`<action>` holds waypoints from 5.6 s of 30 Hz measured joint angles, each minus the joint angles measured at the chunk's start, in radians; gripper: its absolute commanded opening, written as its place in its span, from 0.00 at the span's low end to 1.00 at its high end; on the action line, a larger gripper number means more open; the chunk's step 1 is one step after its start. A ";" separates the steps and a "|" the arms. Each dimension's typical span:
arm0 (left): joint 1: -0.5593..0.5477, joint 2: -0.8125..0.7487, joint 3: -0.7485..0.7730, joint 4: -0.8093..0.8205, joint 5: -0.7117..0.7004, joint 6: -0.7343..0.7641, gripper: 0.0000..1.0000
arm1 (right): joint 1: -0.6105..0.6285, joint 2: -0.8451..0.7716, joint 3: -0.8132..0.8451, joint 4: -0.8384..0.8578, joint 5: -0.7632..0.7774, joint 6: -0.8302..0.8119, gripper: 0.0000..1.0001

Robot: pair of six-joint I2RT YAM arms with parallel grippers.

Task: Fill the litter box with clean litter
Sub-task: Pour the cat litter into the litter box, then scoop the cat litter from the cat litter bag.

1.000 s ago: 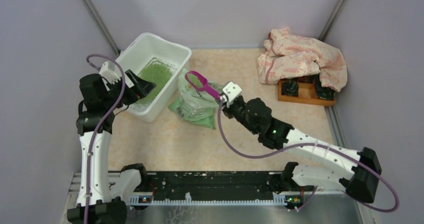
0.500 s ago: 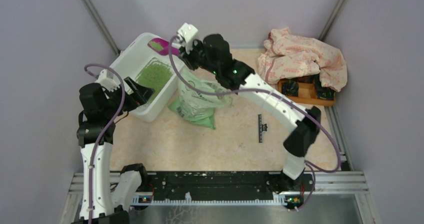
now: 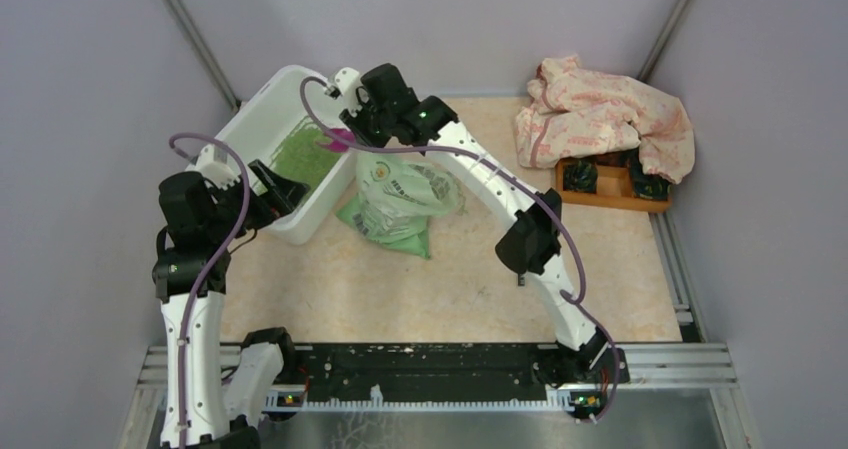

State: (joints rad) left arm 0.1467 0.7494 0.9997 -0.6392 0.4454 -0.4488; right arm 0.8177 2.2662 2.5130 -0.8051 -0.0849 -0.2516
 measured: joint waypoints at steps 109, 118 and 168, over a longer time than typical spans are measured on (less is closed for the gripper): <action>-0.172 0.234 0.060 0.094 0.121 0.011 0.99 | -0.214 -1.170 -1.093 -0.094 0.003 0.095 0.00; -0.247 0.241 0.060 0.112 0.074 0.007 0.99 | -0.214 -1.128 -1.088 -0.142 0.005 0.086 0.00; -0.249 0.230 0.047 0.086 0.010 0.031 0.99 | -0.127 -0.304 -0.634 -0.229 -0.226 -0.185 0.00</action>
State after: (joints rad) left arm -0.1028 0.9798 1.0470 -0.5533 0.4553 -0.4179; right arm 0.6903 1.9625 1.8786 -1.0340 -0.3107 -0.4366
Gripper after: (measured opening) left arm 0.987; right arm 0.268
